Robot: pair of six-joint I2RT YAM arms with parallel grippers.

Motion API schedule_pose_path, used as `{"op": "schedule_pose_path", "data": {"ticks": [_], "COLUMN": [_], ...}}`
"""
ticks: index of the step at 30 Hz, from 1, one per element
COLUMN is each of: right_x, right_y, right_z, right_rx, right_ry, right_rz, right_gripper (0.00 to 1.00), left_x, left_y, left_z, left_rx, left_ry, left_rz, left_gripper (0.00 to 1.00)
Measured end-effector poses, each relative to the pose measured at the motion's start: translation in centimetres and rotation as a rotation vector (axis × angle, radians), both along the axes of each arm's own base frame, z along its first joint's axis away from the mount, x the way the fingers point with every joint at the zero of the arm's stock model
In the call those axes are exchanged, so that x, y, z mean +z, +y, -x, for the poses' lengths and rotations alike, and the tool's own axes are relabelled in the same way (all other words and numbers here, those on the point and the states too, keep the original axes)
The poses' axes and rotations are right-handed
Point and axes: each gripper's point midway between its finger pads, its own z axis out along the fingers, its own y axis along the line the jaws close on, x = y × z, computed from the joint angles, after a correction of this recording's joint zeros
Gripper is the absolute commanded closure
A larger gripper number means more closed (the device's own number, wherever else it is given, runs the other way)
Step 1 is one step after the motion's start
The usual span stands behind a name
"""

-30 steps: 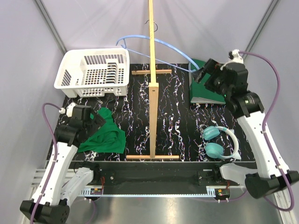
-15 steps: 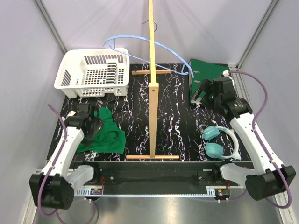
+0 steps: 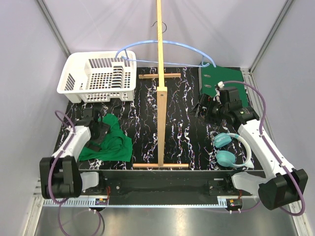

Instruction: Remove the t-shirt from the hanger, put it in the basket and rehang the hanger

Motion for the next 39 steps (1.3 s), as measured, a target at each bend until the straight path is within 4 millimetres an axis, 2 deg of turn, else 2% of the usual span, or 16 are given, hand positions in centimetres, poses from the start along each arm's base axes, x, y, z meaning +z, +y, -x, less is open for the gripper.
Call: {"op": "schedule_pose_path", "data": {"ticks": [6, 9, 13, 14, 16, 17, 23, 24, 30, 34, 36, 39], "right_x": [0.0, 0.0, 0.2, 0.3, 0.6, 0.8, 1.8, 1.8, 2.1, 2.4, 2.5, 2.5], "right_y": [0.4, 0.4, 0.5, 0.5, 0.5, 0.5, 0.4, 0.4, 0.4, 0.4, 0.4, 0.4], "right_z": [0.3, 0.4, 0.5, 0.5, 0.7, 0.7, 1.1, 1.1, 1.2, 1.4, 1.4, 1.4], "right_rx": [0.058, 0.064, 0.070, 0.071, 0.073, 0.073, 0.075, 0.075, 0.076, 0.079, 0.080, 0.080], "right_ry": [-0.011, -0.014, -0.019, -0.023, -0.033, -0.039, -0.072, -0.074, -0.083, -0.091, -0.094, -0.095], "right_rz": [0.005, 0.005, 0.001, -0.001, -0.006, -0.008, -0.019, -0.020, -0.023, -0.028, -0.029, -0.030], "right_gripper": [0.00, 0.00, 0.00, 0.00, 0.00, 0.00, 0.00, 0.00, 0.00, 0.00, 0.00, 0.00], "left_x": [-2.6, -2.9, -2.9, -2.9, -2.9, -2.9, -3.0, -3.0, -2.7, -1.9, -0.8, 2.3], "left_y": [0.6, 0.6, 0.7, 0.8, 1.0, 1.1, 1.6, 1.6, 1.7, 1.3, 0.9, 0.2], "left_z": [-0.3, -0.3, -0.1, 0.0, 0.2, 0.3, -0.5, -0.4, -0.3, 0.2, 0.2, -0.3], "left_rx": [0.031, 0.034, 0.052, 0.060, 0.073, 0.082, 0.122, 0.126, 0.122, 0.072, 0.036, -0.042], "left_ry": [0.074, 0.084, 0.064, 0.052, 0.031, 0.025, -0.092, -0.103, -0.168, -0.218, -0.273, -0.420], "left_rz": [0.019, 0.026, 0.035, 0.038, 0.041, 0.042, 0.072, 0.077, 0.097, 0.099, 0.099, 0.094], "left_gripper": [0.01, 0.02, 0.13, 0.23, 0.33, 0.53, 0.86, 1.00, 1.00, 1.00, 1.00, 1.00]}}
